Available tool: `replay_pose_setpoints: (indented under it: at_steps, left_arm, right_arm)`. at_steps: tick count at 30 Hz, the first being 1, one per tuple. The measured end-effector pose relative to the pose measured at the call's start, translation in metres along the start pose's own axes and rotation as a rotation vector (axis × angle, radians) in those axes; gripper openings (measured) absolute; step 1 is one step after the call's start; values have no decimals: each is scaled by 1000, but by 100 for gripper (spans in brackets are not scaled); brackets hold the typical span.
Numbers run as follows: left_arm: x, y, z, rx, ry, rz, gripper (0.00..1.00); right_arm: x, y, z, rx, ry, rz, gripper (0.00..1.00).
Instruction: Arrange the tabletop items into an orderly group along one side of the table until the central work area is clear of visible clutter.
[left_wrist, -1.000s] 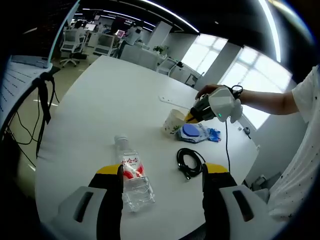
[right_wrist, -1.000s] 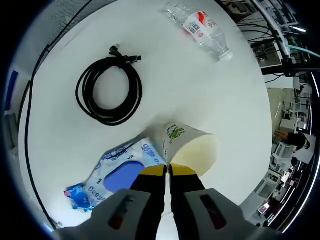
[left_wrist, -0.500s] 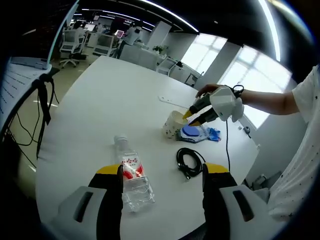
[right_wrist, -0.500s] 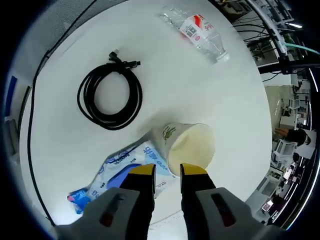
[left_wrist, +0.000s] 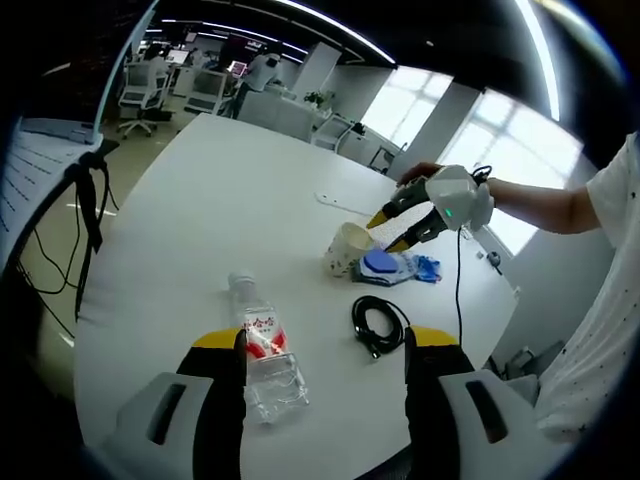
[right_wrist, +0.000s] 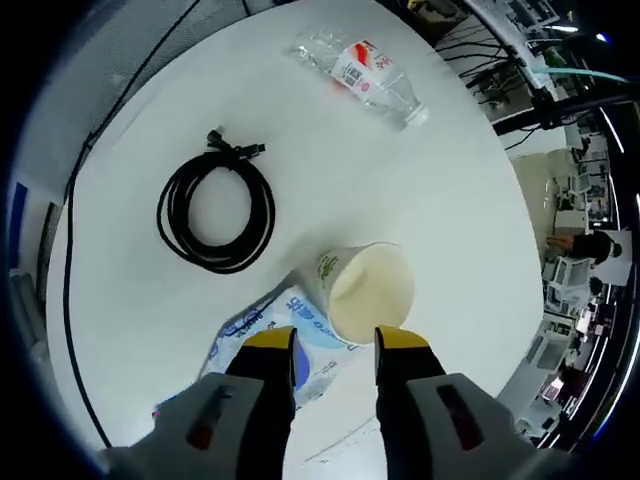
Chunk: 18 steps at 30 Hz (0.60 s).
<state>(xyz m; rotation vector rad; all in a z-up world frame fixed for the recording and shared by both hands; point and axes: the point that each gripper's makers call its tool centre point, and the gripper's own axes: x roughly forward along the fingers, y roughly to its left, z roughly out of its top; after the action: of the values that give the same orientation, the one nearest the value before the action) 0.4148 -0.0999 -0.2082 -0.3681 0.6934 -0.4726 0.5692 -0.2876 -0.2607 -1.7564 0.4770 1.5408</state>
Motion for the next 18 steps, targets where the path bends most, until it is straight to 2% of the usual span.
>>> replay_pose_setpoints:
  at_steps: [5, 6, 11, 18]
  left_arm:
    - [-2, 0, 2, 6, -2, 2, 65]
    - [-3, -1, 3, 9, -3, 3, 65]
    - [-4, -1, 4, 15, -2, 2, 64]
    - [-5, -4, 7, 27, -3, 0, 64]
  right_arm:
    - [-5, -1, 0, 77, -12, -9, 36]
    - [-8, -2, 1, 118, -25, -10, 37]
    - [-14, -2, 2, 216, -53, -19, 40]
    - [-23, -2, 4, 331, -95, -33, 45]
